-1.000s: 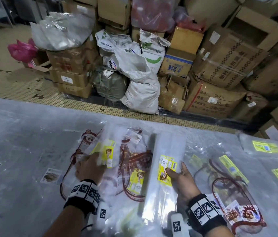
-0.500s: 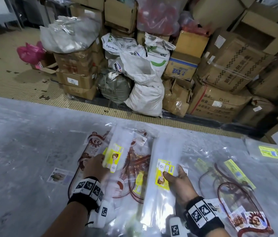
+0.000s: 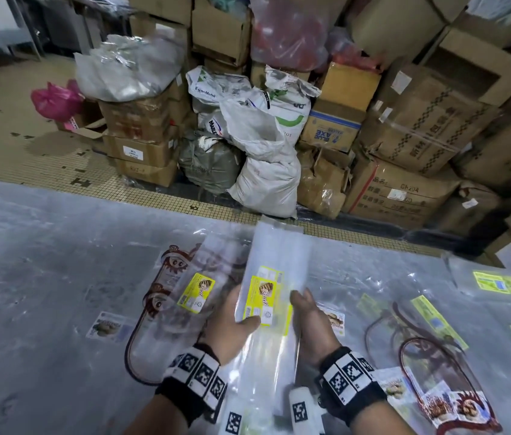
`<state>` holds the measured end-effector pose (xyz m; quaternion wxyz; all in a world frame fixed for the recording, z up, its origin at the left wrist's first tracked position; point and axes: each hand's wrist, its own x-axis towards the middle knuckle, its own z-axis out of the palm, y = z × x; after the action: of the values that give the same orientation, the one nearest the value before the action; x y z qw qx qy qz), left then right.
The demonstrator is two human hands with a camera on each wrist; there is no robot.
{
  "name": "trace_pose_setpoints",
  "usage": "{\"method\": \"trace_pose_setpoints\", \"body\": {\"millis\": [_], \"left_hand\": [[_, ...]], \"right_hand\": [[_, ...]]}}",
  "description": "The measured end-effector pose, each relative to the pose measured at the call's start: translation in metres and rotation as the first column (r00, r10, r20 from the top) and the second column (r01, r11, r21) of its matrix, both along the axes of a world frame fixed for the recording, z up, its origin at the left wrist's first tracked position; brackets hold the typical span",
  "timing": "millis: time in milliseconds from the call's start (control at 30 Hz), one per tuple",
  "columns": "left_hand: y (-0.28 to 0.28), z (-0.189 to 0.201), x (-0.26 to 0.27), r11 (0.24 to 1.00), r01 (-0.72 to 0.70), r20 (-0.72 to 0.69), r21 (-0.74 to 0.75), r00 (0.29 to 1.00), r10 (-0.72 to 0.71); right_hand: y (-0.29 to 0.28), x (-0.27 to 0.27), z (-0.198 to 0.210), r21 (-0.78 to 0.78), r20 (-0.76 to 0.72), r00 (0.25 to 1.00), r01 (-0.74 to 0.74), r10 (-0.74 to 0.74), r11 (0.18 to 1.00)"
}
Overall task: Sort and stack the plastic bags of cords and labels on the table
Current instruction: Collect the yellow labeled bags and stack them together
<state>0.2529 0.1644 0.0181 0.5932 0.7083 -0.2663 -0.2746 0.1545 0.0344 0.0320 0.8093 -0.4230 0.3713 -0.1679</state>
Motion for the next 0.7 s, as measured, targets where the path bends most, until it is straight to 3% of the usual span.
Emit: {"method": "trace_pose_setpoints", "body": {"millis": [100,167,233,300,333,400,467,500,567,600,700], "left_hand": [[-0.003,-0.008,-0.002,1.000,0.005,-0.032,0.013,0.999,-0.005],[-0.002,-0.008,-0.006,0.994,0.107,-0.079,0.013,0.991,-0.106],[0.000,-0.009,-0.011,0.970,0.239,-0.212,-0.036,0.947,-0.241],[0.007,-0.010,-0.003,0.969,0.235,-0.282,-0.074,0.927,-0.246],[0.011,-0.010,0.006,0.983,0.182,-0.237,-0.030,0.954,-0.184],[0.020,-0.011,0.035,0.981,-0.043,0.032,0.189,0.999,0.037],[0.034,-0.017,0.063,0.845,-0.306,0.337,0.439,0.928,0.161],[0.040,-0.019,0.072,0.745,-0.364,0.388,0.559,0.909,0.152],[0.048,-0.020,0.083,0.614,-0.319,0.332,0.722,0.938,0.098],[0.048,-0.022,0.087,0.596,-0.289,0.309,0.749,0.948,0.071],[0.043,-0.024,0.092,0.650,-0.214,0.276,0.729,0.961,0.008]], "right_hand": [[0.002,0.003,0.000,-0.021,0.008,0.997,-0.079,0.079,0.997],[0.002,0.004,0.000,-0.096,0.012,0.994,-0.105,0.107,0.990],[-0.001,0.002,-0.003,-0.160,-0.015,0.990,-0.139,0.139,0.977],[-0.006,-0.001,-0.009,-0.152,-0.043,0.987,-0.158,0.153,0.976],[-0.009,-0.004,-0.009,-0.140,-0.053,0.989,-0.145,0.139,0.979],[-0.015,-0.009,-0.011,-0.139,-0.075,0.991,-0.120,0.111,0.983],[-0.017,-0.013,-0.015,-0.152,-0.094,0.990,-0.115,0.101,0.982],[-0.017,-0.014,-0.017,-0.153,-0.097,0.990,-0.114,0.100,0.982],[-0.015,-0.015,-0.017,-0.144,-0.111,0.989,-0.118,0.102,0.983],[-0.015,-0.015,-0.017,-0.147,-0.116,0.988,-0.122,0.105,0.982],[-0.012,-0.015,-0.016,-0.139,-0.115,0.987,-0.129,0.113,0.982]]}}
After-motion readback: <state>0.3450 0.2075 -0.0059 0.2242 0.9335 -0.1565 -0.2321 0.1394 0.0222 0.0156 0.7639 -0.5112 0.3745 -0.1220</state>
